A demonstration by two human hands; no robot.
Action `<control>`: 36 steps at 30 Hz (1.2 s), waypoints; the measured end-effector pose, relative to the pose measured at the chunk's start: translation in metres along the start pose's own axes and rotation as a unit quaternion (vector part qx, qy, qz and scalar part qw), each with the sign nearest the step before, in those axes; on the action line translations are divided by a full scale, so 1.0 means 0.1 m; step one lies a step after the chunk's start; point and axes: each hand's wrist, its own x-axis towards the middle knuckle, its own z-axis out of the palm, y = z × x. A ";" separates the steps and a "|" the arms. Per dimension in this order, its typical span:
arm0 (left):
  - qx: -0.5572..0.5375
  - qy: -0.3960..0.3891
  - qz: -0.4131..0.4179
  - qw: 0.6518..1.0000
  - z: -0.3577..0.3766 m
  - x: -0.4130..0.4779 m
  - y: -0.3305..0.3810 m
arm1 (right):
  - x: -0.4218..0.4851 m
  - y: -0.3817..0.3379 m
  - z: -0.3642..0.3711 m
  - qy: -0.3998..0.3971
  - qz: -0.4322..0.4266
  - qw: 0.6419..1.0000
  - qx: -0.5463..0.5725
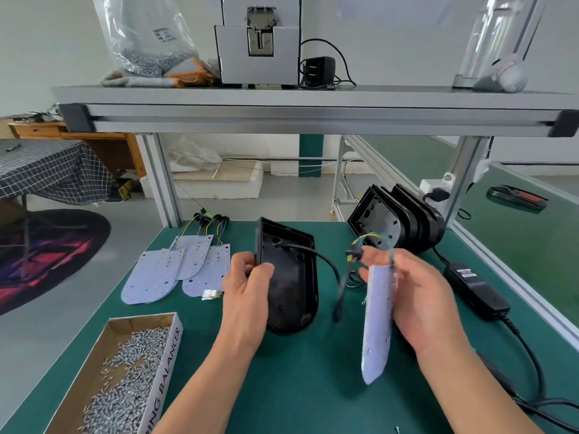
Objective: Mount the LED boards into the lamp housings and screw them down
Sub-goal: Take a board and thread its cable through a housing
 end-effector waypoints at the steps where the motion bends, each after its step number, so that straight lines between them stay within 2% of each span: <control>1: -0.004 0.004 -0.007 1.000 -0.03 0.02 -0.02 | 0.00 -0.02 0.00 0.014 -0.008 0.998 0.064; 3: -0.019 0.009 -0.028 0.999 -0.06 0.05 -0.07 | 0.01 -0.02 0.00 0.053 -0.016 0.989 0.134; 5: -0.066 0.017 -0.050 0.996 -0.05 0.06 -0.09 | 0.03 0.02 0.06 0.104 0.001 0.989 0.100; 9: -0.226 0.037 -0.105 0.968 0.00 0.06 -0.10 | 0.14 0.12 0.14 0.089 0.156 0.978 0.110; 11: -0.302 0.054 -0.124 0.944 0.01 0.08 -0.12 | 0.15 0.10 0.16 0.070 0.203 0.974 0.075; 16: -0.375 0.012 -0.172 0.911 0.00 0.03 0.00 | 0.03 0.06 0.21 -0.053 0.165 0.981 0.084; 18: -0.375 -0.025 -0.191 0.907 0.03 -0.01 0.05 | 0.00 0.06 0.22 -0.105 0.194 0.974 0.058; 20: -0.359 -0.058 -0.207 0.908 0.11 -0.06 0.05 | -0.01 0.16 0.24 -0.091 0.167 0.982 0.022; 22: -0.335 -0.073 -0.223 0.913 0.17 -0.11 0.04 | -0.06 0.31 0.28 -0.044 0.085 0.994 -0.060; 24: -0.308 -0.098 -0.219 0.921 0.21 -0.16 0.03 | -0.12 0.43 0.35 -0.084 0.046 0.989 -0.112; 27: -0.287 -0.117 -0.203 0.929 0.23 -0.18 0.00 | -0.15 0.41 0.38 -0.142 0.087 0.977 -0.135; 32: -0.301 -0.092 -0.182 0.932 0.18 -0.12 0.04 | -0.10 0.38 0.36 -0.115 0.086 0.971 -0.193; 36: -0.345 -0.007 -0.158 0.925 0.17 -0.06 0.03 | -0.08 0.37 0.32 -0.050 0.031 0.963 -0.262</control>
